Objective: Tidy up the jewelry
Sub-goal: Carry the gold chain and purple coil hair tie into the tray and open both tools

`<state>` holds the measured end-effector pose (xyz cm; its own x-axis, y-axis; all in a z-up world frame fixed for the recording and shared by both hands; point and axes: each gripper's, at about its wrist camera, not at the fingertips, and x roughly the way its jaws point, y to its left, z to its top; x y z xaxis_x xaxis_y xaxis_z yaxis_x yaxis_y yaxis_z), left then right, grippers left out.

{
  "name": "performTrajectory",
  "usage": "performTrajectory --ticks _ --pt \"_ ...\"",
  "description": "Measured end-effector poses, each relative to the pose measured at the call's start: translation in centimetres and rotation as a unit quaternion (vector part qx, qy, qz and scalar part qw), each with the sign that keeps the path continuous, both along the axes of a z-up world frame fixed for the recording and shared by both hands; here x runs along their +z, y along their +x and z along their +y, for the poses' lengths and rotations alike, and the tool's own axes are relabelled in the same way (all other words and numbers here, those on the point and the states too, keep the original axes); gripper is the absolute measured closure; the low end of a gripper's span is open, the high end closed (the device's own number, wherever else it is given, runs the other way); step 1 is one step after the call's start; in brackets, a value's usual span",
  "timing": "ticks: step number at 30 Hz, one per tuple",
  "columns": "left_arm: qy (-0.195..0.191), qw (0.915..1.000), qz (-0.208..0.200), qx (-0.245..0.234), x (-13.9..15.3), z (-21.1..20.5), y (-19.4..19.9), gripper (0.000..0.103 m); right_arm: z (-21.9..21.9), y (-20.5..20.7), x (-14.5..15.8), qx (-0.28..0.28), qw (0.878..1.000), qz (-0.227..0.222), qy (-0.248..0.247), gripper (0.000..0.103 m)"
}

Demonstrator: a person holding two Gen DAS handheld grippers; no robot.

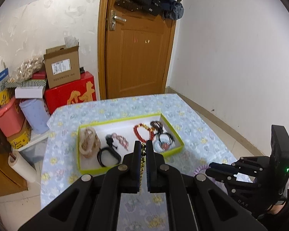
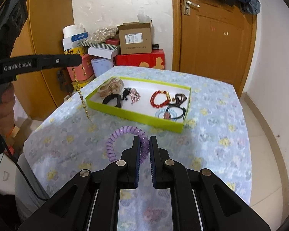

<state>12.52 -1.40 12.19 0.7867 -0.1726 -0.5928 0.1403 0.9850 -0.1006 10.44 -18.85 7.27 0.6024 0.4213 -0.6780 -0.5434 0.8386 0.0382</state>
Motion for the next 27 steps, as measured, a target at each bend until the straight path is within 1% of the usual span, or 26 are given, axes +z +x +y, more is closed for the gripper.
performTrajectory --ticks 8,13,20,27 --pt "-0.003 0.9999 -0.017 -0.004 2.3 0.6 2.4 0.099 1.0 2.0 1.5 0.002 1.000 -0.017 -0.009 0.094" --pt "-0.004 0.9997 -0.022 -0.008 3.1 0.5 4.2 0.099 1.3 3.4 1.9 0.000 1.000 -0.021 -0.012 0.094" --pt "-0.001 0.9997 -0.014 -0.021 2.7 -0.2 6.7 0.099 1.4 5.4 1.6 -0.007 1.000 -0.017 -0.009 0.094" --pt "-0.003 0.9997 0.000 -0.026 1.3 -0.4 8.8 0.099 1.2 6.9 0.8 -0.011 1.000 -0.006 -0.010 0.094"
